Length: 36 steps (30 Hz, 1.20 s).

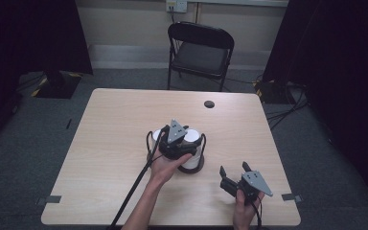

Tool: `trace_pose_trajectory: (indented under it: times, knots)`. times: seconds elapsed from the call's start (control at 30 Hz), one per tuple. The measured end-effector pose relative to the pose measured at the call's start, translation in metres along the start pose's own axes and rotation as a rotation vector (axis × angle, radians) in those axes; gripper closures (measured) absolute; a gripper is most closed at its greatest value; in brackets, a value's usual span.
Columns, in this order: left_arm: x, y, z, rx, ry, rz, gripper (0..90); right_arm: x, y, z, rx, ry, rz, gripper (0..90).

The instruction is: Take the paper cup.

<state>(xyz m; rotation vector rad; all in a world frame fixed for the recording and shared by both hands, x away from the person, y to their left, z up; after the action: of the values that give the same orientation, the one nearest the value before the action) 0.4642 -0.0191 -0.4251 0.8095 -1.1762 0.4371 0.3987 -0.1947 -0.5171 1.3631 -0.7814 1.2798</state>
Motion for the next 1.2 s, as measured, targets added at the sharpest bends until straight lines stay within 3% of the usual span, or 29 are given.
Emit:
trace_pose_trajectory:
  times: [0.4,0.67,0.8,1.2]
  knots:
    - [0.008,0.006,0.001,-0.007,0.014,0.036,34.9,0.000,0.000,0.000,0.002,-0.001,-0.004,13.9]
    - [0.013,0.009,0.004,0.000,-0.021,0.071,34.8,0.000,0.000,0.000,0.002,0.000,0.000,13.9]
    - [0.016,0.011,0.003,-0.010,0.000,0.085,34.9,0.000,0.000,0.000,0.002,-0.001,0.000,13.9]
    - [0.022,0.017,0.004,-0.016,0.004,0.120,34.9,0.000,0.000,0.000,-0.002,0.005,0.003,13.9]
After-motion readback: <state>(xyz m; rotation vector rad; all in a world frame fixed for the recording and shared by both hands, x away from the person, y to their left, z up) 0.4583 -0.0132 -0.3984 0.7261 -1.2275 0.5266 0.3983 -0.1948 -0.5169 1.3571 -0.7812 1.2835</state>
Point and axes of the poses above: each handheld gripper's, and its own axes: y roughly backward along the jaws, x roughly out of its top, z roughly to its right, the point moved 9 cm from there along -y, roughly forward along the jaws, and after that the axes turned 10 degrees about y, right-handed, at the moved point
